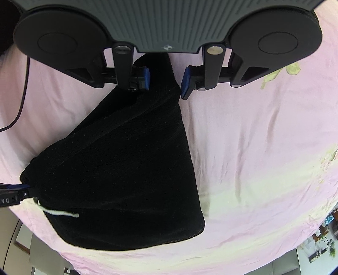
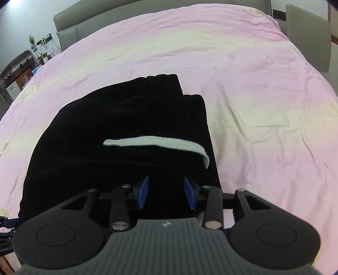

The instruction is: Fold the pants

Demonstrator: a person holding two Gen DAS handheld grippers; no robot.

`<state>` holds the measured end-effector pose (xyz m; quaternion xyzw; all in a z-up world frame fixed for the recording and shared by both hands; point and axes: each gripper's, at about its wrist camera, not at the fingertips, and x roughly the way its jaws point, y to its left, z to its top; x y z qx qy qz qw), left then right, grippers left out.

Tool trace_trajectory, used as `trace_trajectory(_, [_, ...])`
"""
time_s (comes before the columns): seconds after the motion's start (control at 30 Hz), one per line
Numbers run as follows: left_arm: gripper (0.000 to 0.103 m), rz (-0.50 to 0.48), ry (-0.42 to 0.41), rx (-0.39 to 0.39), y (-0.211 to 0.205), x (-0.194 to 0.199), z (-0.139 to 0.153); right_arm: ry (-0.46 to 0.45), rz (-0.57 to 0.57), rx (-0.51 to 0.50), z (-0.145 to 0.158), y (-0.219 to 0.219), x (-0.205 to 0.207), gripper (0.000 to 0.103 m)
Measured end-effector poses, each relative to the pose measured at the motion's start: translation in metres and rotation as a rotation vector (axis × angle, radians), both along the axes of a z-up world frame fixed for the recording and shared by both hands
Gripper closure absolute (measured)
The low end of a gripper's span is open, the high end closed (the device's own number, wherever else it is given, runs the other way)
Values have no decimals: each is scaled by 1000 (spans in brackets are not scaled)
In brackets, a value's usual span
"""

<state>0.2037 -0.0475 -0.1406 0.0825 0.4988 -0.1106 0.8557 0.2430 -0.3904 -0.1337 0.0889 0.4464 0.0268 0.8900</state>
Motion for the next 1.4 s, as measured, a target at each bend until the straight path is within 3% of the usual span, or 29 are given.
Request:
trace_trajectory(0.07, [58,-16,12,-5,5,-2,12,6,26,1,8,-1,0,58])
trace_trajectory(0.13, [56,-39,15,-4,10,-6,25,20,31,-13,16,-2,-2,37])
trace_trajectory(0.2, [54,-59,17,11,13,-9,37,23,36,-22,25,-7,-6,36])
trace_trajectory(0.3, [54,-49,-21,21,20,-8,58,45,12,20,37,-24,-9,27])
trace_trajectory(0.4, [54,-24,-101,-40,28,9,85,72,-56,111,41,-50,-9,21])
trace_trajectory(0.53, [48,18,-125,-141,33,49,99,141,-174,320,24,-88,-4,21])
trace_trajectory(0.67, [38,80,-22,-293,41,102,78,217,-203,443,-4,-109,11,21])
trace_trajectory(0.83, [35,181,102,-404,51,150,35,263,-147,507,-30,-117,40,21])
trace_trajectory(0.93, [33,135,185,-422,51,163,15,305,-93,543,-45,-114,61,21])
trace_trajectory(1.0, [26,110,185,-443,50,166,6,335,-60,590,-58,-112,73,21])
trace_trajectory(1.1, [24,109,214,-515,54,174,-8,361,-27,655,-77,-107,88,19])
trace_trajectory(1.17, [24,119,245,-562,57,180,-18,367,4,673,-83,-103,94,19])
trace_trajectory(1.23, [29,114,255,-586,56,184,-23,368,33,673,-86,-98,99,30])
trace_trajectory(1.4, [49,69,234,-565,54,179,-15,345,75,643,-74,-88,100,48])
